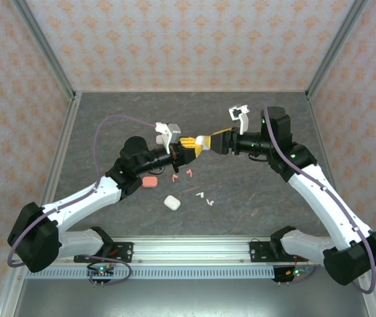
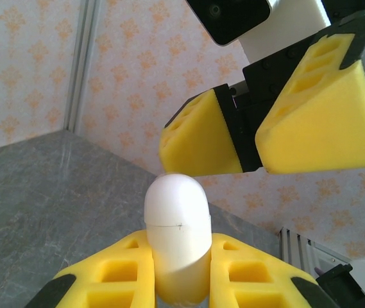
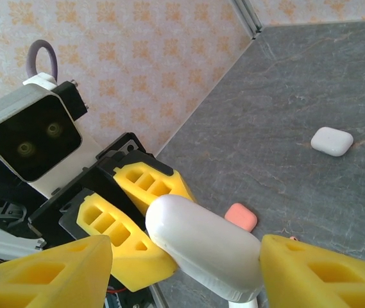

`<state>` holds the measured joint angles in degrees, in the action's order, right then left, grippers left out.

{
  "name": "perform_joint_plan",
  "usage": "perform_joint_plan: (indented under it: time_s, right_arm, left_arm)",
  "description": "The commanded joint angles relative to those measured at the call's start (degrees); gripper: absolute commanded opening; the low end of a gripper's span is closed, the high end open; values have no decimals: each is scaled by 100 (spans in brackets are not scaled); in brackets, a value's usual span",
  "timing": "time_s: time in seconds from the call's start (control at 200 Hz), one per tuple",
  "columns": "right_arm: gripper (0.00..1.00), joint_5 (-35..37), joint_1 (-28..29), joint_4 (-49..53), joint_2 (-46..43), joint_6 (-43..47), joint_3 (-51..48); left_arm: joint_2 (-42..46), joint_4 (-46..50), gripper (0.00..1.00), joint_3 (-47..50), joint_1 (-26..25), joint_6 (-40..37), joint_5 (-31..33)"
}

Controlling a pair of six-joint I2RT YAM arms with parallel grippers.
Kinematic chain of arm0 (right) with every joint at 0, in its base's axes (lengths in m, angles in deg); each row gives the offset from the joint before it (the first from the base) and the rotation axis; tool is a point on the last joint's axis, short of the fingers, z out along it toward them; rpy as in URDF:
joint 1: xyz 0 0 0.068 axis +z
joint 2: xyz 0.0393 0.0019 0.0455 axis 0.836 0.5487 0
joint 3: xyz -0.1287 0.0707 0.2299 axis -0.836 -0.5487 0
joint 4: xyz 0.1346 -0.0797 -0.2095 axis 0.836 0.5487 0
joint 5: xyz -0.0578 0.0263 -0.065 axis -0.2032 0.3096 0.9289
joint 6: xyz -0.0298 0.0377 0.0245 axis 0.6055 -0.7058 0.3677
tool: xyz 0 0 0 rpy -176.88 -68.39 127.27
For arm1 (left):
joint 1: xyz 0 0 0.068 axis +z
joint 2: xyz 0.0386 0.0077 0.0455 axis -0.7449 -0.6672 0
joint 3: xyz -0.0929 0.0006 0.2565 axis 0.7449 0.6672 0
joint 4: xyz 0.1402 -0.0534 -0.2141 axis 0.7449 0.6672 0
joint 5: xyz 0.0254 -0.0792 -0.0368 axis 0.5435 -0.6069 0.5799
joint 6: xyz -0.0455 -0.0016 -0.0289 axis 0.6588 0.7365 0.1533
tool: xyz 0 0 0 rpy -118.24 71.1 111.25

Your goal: Insert wireless bluetooth earbuds into charging case

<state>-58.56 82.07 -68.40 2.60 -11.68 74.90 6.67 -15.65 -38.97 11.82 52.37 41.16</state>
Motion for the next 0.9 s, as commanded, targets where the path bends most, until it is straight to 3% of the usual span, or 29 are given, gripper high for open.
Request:
perform_joint_plan:
  time_s: [0.0,0.24,0.535,0.746,0.896]
  right_arm:
    - [63,285,38,281,-149,226,138]
    - [73,2587,-245,1074,-147,-163,252]
    - [81,2661,-788,533,-340,-978,-677]
    - [86,2712,-854,454,-475,-947,-972]
    - [87,2852,-864,552,-497,-866,-1069]
  left_arm:
    - [11,-80,0,-94,30,-79,163]
    - [-132,762,0,-271,30,-171,650]
    - [-1312,1795,0,-893,262,169,1546]
    - [-2594,2073,0,-1623,863,675,1620]
    - [-3467,2650,0,-2419,957,571,1726]
